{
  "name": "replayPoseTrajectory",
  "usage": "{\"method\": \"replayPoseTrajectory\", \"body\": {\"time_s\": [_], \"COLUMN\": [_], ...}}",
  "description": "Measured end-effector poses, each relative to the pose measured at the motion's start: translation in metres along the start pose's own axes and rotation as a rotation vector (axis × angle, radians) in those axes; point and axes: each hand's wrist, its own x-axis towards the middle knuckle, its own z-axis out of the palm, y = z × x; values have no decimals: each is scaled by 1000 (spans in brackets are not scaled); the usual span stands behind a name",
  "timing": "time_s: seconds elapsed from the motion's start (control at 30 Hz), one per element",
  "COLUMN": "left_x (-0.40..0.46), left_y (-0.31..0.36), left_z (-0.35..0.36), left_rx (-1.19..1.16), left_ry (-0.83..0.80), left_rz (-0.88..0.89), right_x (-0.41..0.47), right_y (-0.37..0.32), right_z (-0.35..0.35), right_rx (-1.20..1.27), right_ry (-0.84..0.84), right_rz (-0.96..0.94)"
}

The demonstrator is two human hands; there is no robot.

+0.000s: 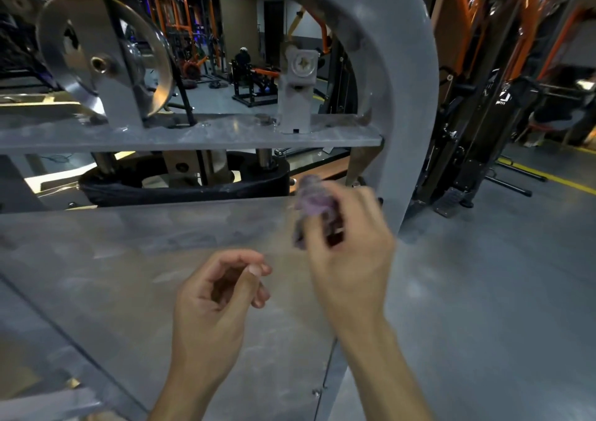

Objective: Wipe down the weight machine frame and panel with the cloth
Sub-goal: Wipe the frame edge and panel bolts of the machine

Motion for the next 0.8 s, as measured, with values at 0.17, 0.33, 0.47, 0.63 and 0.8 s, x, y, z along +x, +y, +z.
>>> {"method": "replayPoseTrajectory", "body": {"time_s": [0.17,0.33,0.47,0.63,0.8], "left_x": [2,4,5,1,-2], "left_y": [3,3,3,0,2], "left_z": [-5,-3,-1,1,0], "left_rx": [-2,16,19,31,31], "left_ry": [20,-9,-16,-20,-7], "left_rz": [10,12,15,2,10], "right_x": [13,16,2,13,8], "right_y": [17,19,8,23,4], "right_z": [-38,-31,-7,-30,-8], "right_rx": [-79,-143,-195,-170,-170], "right_ry": [165,161,104,38,77], "right_rz": [10,-1,-33,-22,17]}}
